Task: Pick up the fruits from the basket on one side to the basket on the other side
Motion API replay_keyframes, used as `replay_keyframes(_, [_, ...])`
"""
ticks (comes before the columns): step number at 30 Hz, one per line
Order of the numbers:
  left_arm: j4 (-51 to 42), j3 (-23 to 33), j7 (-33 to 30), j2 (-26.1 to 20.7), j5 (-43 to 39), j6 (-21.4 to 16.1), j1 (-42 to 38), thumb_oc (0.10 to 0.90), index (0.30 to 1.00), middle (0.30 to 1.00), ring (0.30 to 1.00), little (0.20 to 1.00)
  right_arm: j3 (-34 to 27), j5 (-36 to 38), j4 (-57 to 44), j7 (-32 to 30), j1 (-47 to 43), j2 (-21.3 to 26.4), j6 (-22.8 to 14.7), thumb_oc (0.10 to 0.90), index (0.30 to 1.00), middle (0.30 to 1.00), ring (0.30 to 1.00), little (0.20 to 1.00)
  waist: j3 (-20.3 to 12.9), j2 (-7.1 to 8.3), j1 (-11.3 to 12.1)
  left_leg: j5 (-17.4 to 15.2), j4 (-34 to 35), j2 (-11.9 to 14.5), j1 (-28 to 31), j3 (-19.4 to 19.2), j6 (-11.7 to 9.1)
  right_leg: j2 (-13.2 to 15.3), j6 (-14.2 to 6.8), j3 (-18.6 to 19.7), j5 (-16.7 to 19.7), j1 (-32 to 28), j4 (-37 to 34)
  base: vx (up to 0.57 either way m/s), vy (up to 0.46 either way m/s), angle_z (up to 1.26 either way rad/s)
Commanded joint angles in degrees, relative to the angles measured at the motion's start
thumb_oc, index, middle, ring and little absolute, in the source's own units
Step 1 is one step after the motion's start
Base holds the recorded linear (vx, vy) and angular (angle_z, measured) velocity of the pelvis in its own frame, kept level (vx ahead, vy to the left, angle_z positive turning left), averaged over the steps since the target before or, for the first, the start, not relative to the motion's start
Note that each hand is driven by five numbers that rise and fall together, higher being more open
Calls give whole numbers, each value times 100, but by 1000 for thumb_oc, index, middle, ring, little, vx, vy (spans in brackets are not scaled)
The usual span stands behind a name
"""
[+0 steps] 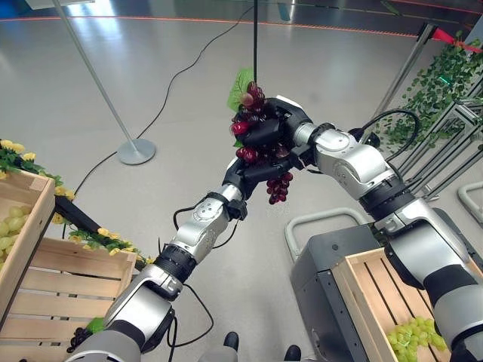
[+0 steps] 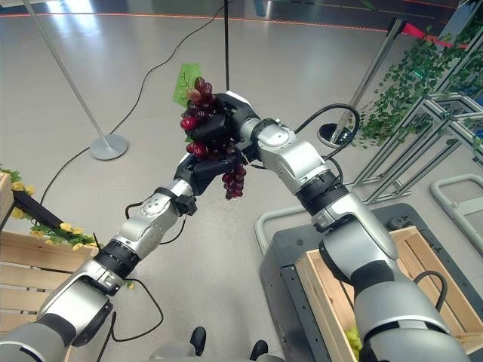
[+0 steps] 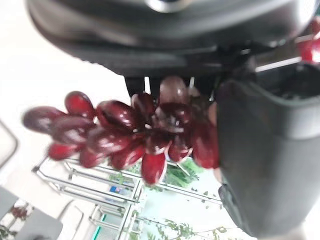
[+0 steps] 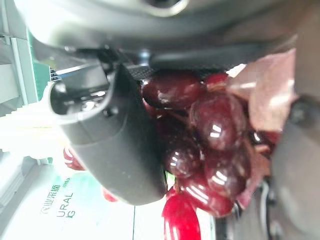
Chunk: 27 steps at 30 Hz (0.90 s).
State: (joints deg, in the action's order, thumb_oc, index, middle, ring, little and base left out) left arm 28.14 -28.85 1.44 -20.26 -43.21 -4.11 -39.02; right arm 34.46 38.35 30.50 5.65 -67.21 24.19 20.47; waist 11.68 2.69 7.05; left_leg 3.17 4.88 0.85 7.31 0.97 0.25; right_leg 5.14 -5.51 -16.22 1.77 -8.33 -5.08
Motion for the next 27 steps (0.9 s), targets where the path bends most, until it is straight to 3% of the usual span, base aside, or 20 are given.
replay_keyframes(1, [107, 366, -388, 290, -82, -1144, -679, 400, 300, 300, 300, 300, 71, -128, -155, 351, -196, -343, -213, 800, 900, 900, 900, 900, -1092, 162, -78, -100, 12, -81, -113, -86, -233, 38, 184, 135, 79, -86, 8, 0, 0, 0])
replay_keyframes(8, [179, 446, -426, 232, -27, -1079, -630, 400, 300, 300, 300, 300, 146, -553, -109, 541, -264, -183, -355, 800, 900, 900, 900, 900, -1081, 166, -73, -94, 12, -86, -106, -75, -232, 37, 182, 141, 80, -100, 8, 0, 0, 0])
replay_keyframes(13, [258, 526, -567, 173, 111, -1059, -518, 400, 300, 300, 300, 300, 223, -882, -181, 756, -298, 5, -245, 800, 900, 900, 900, 900, -1067, 181, -65, -95, 12, -93, -94, -61, -228, 49, 173, 127, 77, -121, 8, 0, 0, 0])
replay_keyframes(27, [241, 916, -736, -345, 615, -911, -62, 400, 300, 300, 300, 300, 328, -1434, -614, 1625, -28, 978, -195, 800, 900, 900, 900, 900, -1033, 201, -115, -85, 12, -98, -90, -80, -209, 83, 119, 136, 68, -93, 88, 0, 0, 0])
